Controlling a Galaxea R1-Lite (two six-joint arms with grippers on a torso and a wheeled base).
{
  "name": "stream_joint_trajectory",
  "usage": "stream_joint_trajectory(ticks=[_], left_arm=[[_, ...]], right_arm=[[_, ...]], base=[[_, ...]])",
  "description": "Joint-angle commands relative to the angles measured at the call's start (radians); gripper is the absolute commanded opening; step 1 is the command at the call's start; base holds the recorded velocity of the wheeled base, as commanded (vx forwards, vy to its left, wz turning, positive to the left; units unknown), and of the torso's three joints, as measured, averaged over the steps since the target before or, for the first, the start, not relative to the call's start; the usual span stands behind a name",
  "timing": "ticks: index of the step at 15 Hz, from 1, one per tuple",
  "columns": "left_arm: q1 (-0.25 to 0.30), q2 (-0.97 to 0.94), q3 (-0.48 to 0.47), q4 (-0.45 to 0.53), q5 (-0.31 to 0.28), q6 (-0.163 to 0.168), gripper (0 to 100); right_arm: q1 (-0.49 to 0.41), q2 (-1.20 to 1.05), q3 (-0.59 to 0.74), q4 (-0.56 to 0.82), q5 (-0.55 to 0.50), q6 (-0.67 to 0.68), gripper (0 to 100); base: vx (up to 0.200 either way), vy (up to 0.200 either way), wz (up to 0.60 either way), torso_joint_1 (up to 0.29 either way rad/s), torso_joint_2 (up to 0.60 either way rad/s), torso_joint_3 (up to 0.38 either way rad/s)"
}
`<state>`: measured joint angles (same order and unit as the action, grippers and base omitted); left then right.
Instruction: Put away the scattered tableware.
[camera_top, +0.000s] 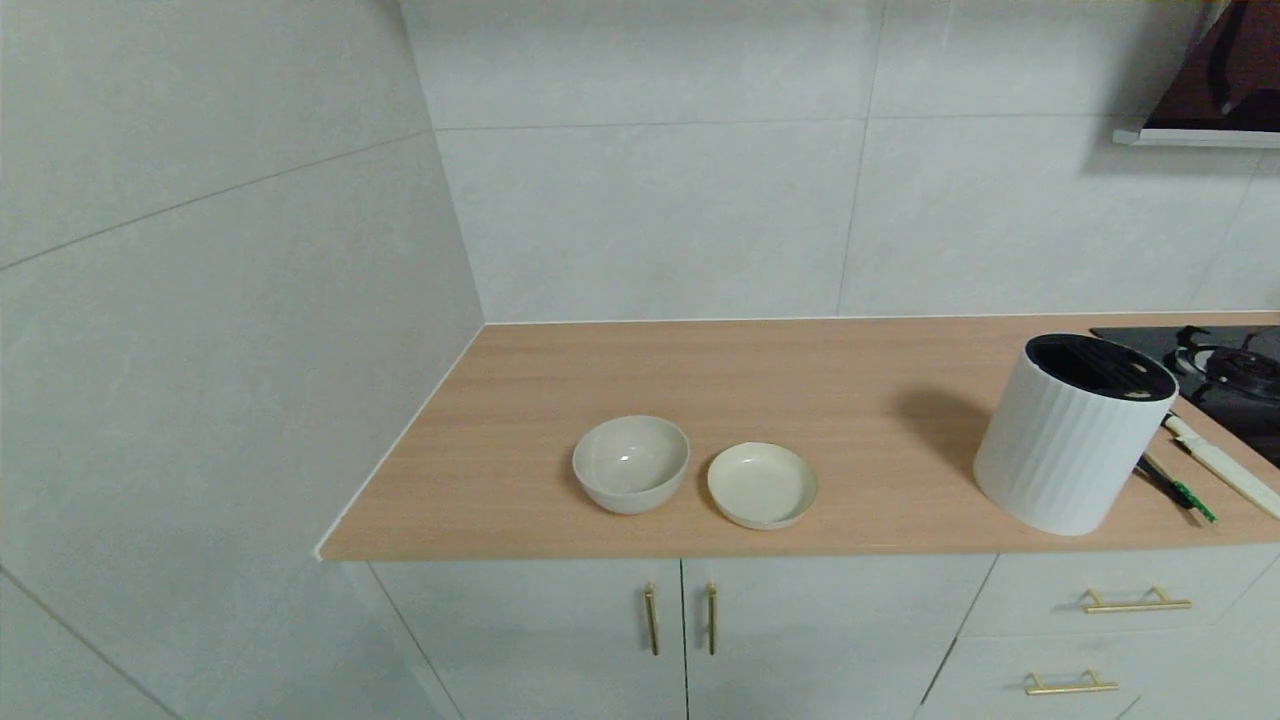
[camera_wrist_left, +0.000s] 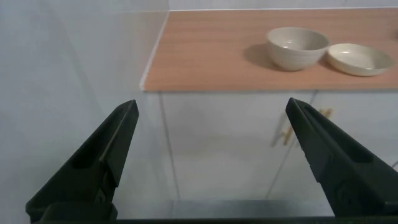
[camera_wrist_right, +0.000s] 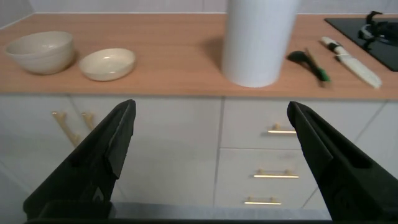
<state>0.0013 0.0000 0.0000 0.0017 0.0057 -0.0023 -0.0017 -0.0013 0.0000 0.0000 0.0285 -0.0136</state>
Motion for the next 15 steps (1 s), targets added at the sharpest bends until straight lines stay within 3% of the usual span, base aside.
stream_joint_trajectory(ticks=[1,10,15], left_arm=[[0.0,0.0,0.0,0.0,0.0,0.001,100],[0.0,0.0,0.0,0.001,-0.001,0.002,100],[0.0,0.0,0.0,0.001,-0.001,0.002,100]], right_arm=[[0.0,0.001,0.0,0.0,0.001,0.0,100],[0.0,0.001,0.0,0.0,0.001,0.0,100],[0.0,0.001,0.0,0.0,0.001,0.0,100]], base=[[0.0,0.0,0.0,0.0,0.0,0.0],[0.0,0.0,0.0,0.0,0.0,0.0],[-0.2,0.0,0.0,0.008,0.0,-0.001]])
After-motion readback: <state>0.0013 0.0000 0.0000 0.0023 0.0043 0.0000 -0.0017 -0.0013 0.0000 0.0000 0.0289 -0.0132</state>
